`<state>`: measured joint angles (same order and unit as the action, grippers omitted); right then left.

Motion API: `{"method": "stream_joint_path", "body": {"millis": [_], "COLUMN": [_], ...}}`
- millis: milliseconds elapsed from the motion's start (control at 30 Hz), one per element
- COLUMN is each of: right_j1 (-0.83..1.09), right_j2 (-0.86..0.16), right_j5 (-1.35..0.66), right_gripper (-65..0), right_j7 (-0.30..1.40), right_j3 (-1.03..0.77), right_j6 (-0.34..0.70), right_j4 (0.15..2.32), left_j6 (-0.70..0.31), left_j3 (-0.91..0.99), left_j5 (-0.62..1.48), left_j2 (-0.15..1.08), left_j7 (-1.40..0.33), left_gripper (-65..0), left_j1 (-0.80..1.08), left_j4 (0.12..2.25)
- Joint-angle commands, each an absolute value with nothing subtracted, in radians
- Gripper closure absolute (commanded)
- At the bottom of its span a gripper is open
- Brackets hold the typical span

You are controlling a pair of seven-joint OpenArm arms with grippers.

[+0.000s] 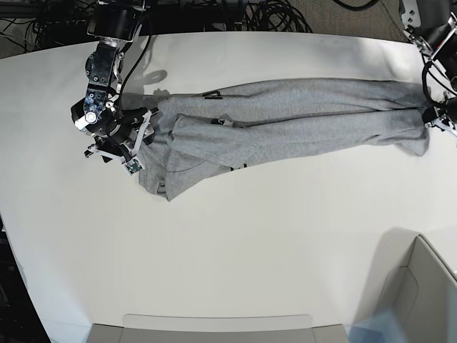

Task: Fold the T-shirt properly
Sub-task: 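Open the left gripper and reposition it at the strip end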

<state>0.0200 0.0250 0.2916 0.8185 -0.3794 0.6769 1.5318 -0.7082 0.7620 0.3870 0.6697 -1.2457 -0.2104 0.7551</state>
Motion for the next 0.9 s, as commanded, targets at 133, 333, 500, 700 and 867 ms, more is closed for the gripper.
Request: {"method": "stream_joint_path", "body": {"millis": [133,333,500,700,867], "right_j1": [0.036,0.035,0.035,0.036,0.036], "right_j2": [0.028,0.03,0.035,0.03,0.025], "right_j5": [0.346,0.346,0.346,0.346,0.346], "right_gripper": [-33.8,-33.8,-33.8,-33.8,-33.8], "right_j7": [0.894,0.894,0.894,0.894,0.892], "right_j3": [-0.377,-0.375,-0.374,-0.374,-0.375], "right_j6": [0.698,0.698,0.698,0.698,0.698], "right_j4": [1.52,1.518,1.518,1.518,1.515], "left_j6": [-0.698,-0.698,-0.698,-0.698,-0.698], "left_j3": [0.766,0.843,0.837,0.846,0.889], "left_j5": [0.332,0.348,0.348,0.343,0.338], "left_j2": [0.685,0.596,0.492,0.424,0.432], "left_j7": [-1.346,-1.396,-1.396,-1.396,-1.396], "left_gripper": [0.0,0.0,0.0,0.0,0.0], "left_j1": [-0.145,-0.117,-0.065,0.013,0.019], "left_j4": [0.94,1.176,1.339,1.468,1.466]}}
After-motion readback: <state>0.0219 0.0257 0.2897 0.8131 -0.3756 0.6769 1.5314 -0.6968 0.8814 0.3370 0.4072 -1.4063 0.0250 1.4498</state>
